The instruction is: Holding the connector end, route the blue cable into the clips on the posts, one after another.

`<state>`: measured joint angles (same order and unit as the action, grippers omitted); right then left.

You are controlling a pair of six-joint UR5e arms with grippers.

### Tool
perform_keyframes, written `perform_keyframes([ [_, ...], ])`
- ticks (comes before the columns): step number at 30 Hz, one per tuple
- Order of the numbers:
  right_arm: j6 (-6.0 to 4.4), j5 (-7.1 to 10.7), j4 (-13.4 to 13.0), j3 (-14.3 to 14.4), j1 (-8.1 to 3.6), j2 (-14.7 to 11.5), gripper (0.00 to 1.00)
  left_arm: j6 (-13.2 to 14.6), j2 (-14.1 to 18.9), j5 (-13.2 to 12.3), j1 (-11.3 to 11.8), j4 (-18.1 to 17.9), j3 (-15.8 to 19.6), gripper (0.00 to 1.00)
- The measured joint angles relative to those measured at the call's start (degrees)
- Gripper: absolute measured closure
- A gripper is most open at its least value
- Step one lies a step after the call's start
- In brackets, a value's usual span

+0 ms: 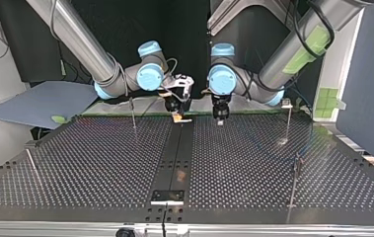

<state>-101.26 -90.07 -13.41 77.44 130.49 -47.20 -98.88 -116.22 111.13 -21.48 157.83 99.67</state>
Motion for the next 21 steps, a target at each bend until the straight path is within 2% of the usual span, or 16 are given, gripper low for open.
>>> perform_keyframes([
  [8, 0.08, -0.08, -0.26, 0.91, -0.09, 1.45, 1.00, -0.11, -0.63, -0.15, -0.95, -0.43, 0.23, 1.00],
  [16, 0.31, -0.33, -1.28, 2.09, -0.34, 2.43, 1.00, -1.00, -4.64, -1.03, -2.52, -2.71, 0.27, 1.00],
  [21, 0.34, -0.43, -3.71, 4.11, -1.09, 2.54, 1.00, -2.17, -7.17, -1.12, -3.78, -4.88, 0.29, 1.00],
])
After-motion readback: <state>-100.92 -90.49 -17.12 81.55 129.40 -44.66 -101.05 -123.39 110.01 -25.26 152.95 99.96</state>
